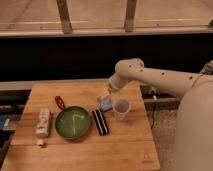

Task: Place the pepper in the ceramic bowl

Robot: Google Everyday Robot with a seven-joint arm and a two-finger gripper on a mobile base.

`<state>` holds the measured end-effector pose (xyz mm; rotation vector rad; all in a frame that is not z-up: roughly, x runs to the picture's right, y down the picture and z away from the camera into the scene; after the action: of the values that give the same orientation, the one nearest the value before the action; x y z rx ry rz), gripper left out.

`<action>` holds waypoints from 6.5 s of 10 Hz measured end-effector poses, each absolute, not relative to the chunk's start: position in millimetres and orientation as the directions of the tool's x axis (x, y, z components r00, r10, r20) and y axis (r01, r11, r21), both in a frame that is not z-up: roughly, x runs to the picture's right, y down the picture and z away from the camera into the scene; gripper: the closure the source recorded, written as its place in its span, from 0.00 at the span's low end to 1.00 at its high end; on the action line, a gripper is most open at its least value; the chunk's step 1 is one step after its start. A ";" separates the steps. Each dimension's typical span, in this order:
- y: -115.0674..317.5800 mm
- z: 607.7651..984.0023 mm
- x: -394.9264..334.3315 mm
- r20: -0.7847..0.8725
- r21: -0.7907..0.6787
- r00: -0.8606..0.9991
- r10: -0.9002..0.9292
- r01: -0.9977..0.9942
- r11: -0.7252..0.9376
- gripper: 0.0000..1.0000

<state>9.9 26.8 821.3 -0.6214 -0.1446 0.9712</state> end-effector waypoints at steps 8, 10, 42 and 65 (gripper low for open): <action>23.2 818.4 7.4 -0.130 -0.552 0.584 0.802 -0.714 0.430 0.39; 6.6 808.8 -7.6 -0.095 -0.551 0.608 0.788 -0.692 0.467 0.39; 45.7 890.9 -245.6 0.128 -0.687 0.911 0.393 -0.204 0.697 0.39; 47.4 894.1 -278.1 0.099 -0.693 0.929 0.356 -0.192 0.695 1.00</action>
<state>-278.1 47.4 894.1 -0.7423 -0.2332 0.3088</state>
